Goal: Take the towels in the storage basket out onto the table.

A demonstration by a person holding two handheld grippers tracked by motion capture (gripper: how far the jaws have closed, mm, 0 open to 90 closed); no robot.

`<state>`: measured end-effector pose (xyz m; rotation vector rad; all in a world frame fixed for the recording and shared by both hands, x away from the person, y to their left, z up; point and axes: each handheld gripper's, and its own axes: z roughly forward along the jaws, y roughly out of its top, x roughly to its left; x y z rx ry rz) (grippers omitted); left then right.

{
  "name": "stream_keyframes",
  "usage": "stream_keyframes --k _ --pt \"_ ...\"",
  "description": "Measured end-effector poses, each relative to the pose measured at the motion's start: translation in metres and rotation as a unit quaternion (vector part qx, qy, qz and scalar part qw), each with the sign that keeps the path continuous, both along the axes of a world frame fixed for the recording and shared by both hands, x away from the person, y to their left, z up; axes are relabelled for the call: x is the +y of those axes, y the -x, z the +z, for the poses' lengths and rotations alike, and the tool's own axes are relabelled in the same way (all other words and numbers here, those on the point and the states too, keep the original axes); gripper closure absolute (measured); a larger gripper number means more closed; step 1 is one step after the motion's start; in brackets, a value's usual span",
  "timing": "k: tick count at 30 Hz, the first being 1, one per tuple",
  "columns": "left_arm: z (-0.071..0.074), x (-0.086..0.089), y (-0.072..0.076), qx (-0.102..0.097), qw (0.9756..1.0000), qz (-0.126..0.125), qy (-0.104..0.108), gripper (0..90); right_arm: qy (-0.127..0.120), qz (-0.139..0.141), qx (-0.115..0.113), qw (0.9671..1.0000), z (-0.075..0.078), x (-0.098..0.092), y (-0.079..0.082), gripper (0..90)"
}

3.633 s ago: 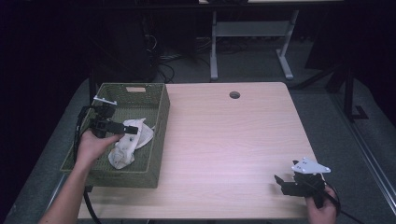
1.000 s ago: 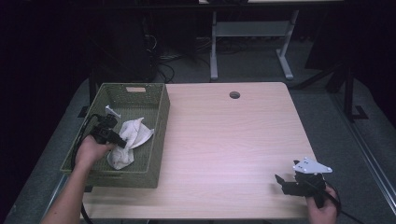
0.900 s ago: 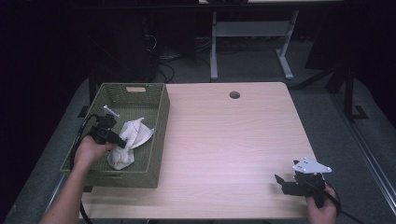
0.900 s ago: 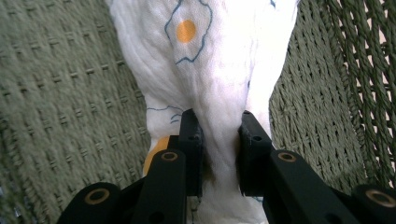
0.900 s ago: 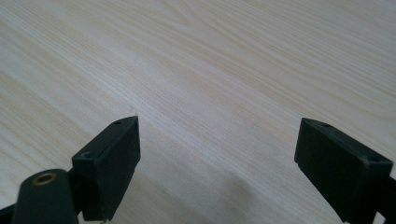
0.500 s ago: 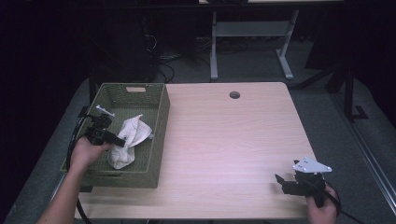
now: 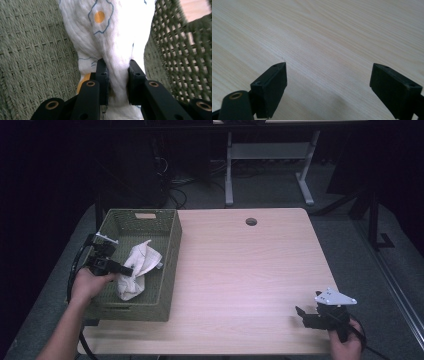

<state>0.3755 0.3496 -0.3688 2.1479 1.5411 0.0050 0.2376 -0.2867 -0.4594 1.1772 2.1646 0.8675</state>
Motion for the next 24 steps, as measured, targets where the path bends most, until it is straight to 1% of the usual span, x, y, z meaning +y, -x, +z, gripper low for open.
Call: stream_keyframes --k 3,5,8,9,12,14,15,16,18,20,22,24 --pt "0.005 0.006 0.003 -0.013 0.9996 0.006 0.024 74.5 0.001 0.001 0.000 1.0000 0.000 0.001 0.000 13.9" --pt "0.008 0.008 0.005 -0.019 0.9991 0.011 0.035 74.5 0.000 0.001 0.000 1.0000 0.000 0.002 0.000 13.9" --pt "0.013 0.008 0.007 -0.025 0.9990 0.007 0.037 74.5 0.000 0.000 0.001 1.0000 0.000 0.002 0.000 13.9" --pt "0.016 0.008 0.008 -0.030 0.9987 0.007 0.039 74.5 0.001 0.000 0.001 1.0000 0.000 0.002 0.000 13.9" --pt "0.022 0.008 0.010 -0.038 0.9978 0.005 0.055 74.5 0.000 -0.001 0.000 1.0000 0.000 0.002 0.000 13.9" --pt "0.026 0.008 0.011 -0.042 0.9974 0.002 0.059 74.5 0.001 -0.001 -0.001 1.0000 0.000 0.002 0.000 13.9" --pt "0.029 0.007 0.012 -0.047 0.9971 0.003 0.060 74.5 0.001 -0.002 0.000 1.0000 0.000 0.002 0.000 13.9" --pt "0.031 0.007 0.013 -0.051 0.9965 0.005 0.066 74.5 0.001 -0.002 -0.001 1.0000 0.000 0.001 0.000 13.9" --pt "0.033 0.007 0.013 -0.052 0.9958 0.003 0.075 74.5 0.001 -0.002 -0.001 1.0000 0.001 0.002 0.000 13.9" --pt "0.036 0.007 0.013 -0.055 0.9956 0.002 0.076 74.5 0.000 -0.002 -0.001 1.0000 0.001 0.002 0.000 13.9" --pt "0.039 0.007 0.014 -0.057 0.9946 0.003 0.086 74.5 0.001 -0.002 -0.001 1.0000 0.001 0.002 0.001 13.9" --pt "0.042 0.007 0.014 -0.059 0.9944 0.001 0.088 74.5 0.001 -0.002 -0.001 1.0000 0.001 0.002 0.001 13.9"
